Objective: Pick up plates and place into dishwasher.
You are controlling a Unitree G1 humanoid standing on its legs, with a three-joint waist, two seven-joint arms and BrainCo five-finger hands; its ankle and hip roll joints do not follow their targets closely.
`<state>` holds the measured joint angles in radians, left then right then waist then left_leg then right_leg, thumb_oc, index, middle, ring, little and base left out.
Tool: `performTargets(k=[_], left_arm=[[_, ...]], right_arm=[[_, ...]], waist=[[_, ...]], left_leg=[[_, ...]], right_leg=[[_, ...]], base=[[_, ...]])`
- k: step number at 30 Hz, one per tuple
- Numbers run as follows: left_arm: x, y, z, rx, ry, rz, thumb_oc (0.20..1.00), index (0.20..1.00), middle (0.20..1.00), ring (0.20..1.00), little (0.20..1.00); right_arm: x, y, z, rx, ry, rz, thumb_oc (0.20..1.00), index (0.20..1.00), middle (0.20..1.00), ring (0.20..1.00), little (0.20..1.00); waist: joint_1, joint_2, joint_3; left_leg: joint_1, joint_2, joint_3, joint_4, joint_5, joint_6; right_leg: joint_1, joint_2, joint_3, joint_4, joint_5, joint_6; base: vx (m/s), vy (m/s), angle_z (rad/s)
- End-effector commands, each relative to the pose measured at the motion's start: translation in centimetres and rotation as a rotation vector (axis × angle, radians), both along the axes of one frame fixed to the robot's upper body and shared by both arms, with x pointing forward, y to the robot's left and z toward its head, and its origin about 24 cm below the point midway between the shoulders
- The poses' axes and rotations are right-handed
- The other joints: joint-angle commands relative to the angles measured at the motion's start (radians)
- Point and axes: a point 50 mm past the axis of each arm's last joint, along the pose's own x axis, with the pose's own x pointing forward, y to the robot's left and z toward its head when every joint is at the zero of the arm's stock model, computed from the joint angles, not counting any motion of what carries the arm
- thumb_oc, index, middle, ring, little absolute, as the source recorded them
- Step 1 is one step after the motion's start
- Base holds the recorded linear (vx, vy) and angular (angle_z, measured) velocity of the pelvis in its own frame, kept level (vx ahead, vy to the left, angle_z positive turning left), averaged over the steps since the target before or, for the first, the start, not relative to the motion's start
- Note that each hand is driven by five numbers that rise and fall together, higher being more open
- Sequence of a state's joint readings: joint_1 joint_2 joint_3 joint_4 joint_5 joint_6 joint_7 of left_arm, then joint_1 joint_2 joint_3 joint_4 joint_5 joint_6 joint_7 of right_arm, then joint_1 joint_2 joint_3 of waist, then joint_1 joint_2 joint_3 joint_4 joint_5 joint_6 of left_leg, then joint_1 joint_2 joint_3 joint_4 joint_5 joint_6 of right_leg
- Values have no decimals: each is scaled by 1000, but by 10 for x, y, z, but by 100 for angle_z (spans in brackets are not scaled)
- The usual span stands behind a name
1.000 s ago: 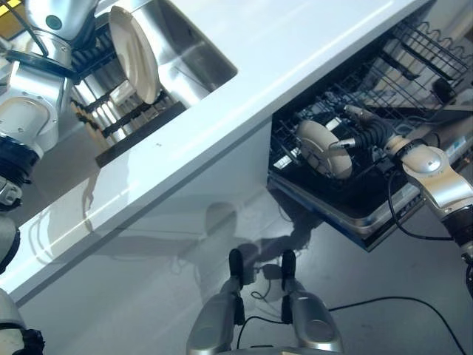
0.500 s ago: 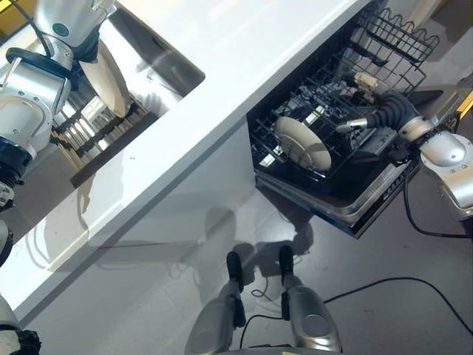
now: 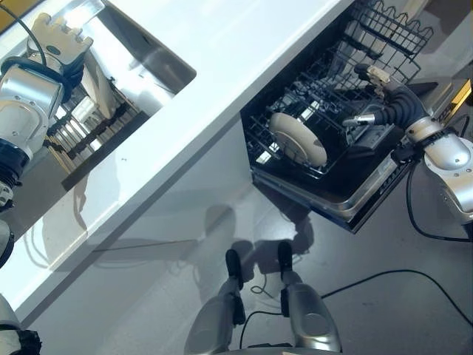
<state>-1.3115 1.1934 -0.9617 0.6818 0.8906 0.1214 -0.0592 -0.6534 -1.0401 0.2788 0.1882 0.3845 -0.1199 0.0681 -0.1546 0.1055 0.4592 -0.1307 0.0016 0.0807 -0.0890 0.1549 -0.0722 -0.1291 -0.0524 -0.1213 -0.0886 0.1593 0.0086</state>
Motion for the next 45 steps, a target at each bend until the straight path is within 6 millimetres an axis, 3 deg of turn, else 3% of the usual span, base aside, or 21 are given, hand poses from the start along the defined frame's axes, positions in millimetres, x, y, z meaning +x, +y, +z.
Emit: performTargets(k=[1,3,4,9,17,22,27,32,45], left_arm=[[-13,22,27,10,-123,64,473,473,473,473,473],[-12,21,26,21,-144,5,244,244,244,244,244],[-12,19,25,26,-154,-26,200,200,200,200,200],[-10,10,22,44,-183,-153,200,200,200,200,200],[-10,12,21,45,-182,-153,200,200,200,200,200],[-22,26,30,-112,-368,-171,200,200,200,200,200],[-35,43,23,-210,-452,-168,200,200,200,200,200],[-45,64,0,-342,-503,-163,200,200,200,200,200],[-44,53,-23,-618,-569,-304,200,200,200,200,200]], right_arm=[[-17,10,40,45,-214,69,1000,1000,1000,1000,1000],[-18,9,39,52,-217,70,1000,1000,1000,1000,1000],[-19,8,39,53,-214,73,1000,1000,1000,1000,1000],[-20,6,38,61,-206,81,1000,1000,1000,1000,1000],[-22,7,45,68,-247,90,1000,1000,1000,1000,1000],[-28,5,38,89,-250,99,1000,1000,1000,1000,1000],[-37,3,28,79,-261,111,1000,1000,1000,1000,1000],[-41,-3,25,100,-235,139,1000,1000,1000,1000,1000],[-41,4,-9,133,-131,167,1000,1000,1000,1000,1000]], waist=[[-11,-72,3],[-12,-73,0],[-12,-74,-1],[-16,-77,-10],[-18,-79,-27],[-15,-81,-54],[-8,-86,-98],[-14,-79,-159],[24,-69,-283]], left_leg=[[25,-46,14,7,-99,38],[25,-46,15,7,-100,39],[24,-46,16,6,-100,39],[20,-46,21,5,-98,38],[22,-45,26,2,-99,37],[36,-44,23,2,-104,37],[56,-35,36,2,-113,34],[85,-26,51,2,-121,30],[160,-29,22,2,-149,35]], right_leg=[[-53,-48,37,61,-39,107],[-53,-46,35,60,-39,107],[-54,-46,35,60,-39,107],[-59,-44,34,59,-38,105],[-59,-43,35,56,-35,107],[-41,-43,30,51,-39,107],[-11,-40,23,36,-41,107],[19,-27,42,35,-53,99],[124,-31,18,13,-81,98]], base=[[0,0,0],[0,0,0],[0,0,0],[0,0,0],[0,0,0],[-4,-16,0],[4,-40,1],[58,6,-7],[68,-69,1]])
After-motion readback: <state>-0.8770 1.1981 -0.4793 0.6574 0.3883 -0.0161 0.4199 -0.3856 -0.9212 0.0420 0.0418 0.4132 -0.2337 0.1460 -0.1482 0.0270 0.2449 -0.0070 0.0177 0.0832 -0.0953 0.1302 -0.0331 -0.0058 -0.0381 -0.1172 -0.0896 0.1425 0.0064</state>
